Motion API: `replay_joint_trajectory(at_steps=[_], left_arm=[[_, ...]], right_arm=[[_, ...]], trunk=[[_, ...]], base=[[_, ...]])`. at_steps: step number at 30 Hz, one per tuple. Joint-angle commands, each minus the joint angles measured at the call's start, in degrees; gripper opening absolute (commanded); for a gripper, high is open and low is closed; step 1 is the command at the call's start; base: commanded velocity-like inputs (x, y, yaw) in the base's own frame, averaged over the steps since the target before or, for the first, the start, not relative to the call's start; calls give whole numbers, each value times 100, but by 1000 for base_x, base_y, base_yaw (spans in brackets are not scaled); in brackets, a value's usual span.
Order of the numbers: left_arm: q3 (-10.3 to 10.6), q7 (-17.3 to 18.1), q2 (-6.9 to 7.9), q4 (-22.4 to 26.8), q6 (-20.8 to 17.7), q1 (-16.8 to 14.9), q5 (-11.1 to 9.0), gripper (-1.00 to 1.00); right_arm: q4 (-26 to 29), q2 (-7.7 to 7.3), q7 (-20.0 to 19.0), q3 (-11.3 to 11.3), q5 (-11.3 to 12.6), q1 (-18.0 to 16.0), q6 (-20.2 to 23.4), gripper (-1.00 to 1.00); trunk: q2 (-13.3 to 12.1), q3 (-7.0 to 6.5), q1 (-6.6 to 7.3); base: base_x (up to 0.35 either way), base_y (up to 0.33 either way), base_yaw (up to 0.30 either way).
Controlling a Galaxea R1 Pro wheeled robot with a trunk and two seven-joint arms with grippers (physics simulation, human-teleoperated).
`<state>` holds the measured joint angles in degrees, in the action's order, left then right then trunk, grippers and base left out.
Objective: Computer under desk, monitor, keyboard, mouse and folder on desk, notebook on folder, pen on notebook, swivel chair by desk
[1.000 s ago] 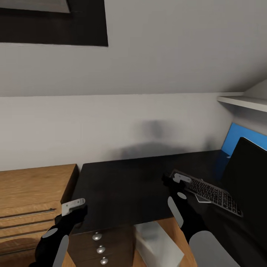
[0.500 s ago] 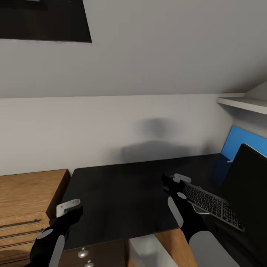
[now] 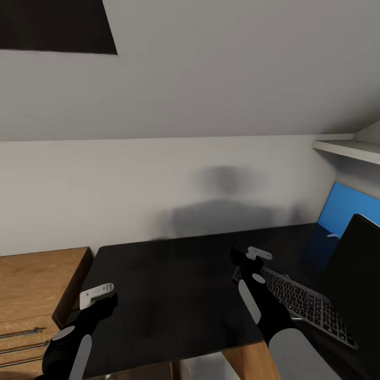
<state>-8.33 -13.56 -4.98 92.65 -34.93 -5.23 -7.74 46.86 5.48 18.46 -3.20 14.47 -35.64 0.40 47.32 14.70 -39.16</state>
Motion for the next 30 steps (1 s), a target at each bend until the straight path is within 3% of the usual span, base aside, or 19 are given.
replay_joint_trajectory(at_steps=[1, 23, 26, 30], left_arm=[[-2, -42, -3, 8, -23, -4, -61, 100], [1, -37, -3, 8, -10, -4, -70, 100], [4, -34, -3, 8, -7, -4, -70, 100], [7, -27, -3, 9, -6, -4, -70, 100]], right_arm=[[7, -4, 41, -22, 47, -4, 4, 100], [-166, -46, 51, -15, 40, -28, 3, 100], [-475, -150, 52, -9, 43, -254, 9, 100], [-1673, -427, 52, 1, 71, -1093, -51, 100]], trunk=[[6, 8, -2], [6, 8, -2], [6, 8, -2], [6, 8, -2]], base=[[64, -1, 0], [8, 0, 0], [0, 0, 0], [0, 0, 0]])
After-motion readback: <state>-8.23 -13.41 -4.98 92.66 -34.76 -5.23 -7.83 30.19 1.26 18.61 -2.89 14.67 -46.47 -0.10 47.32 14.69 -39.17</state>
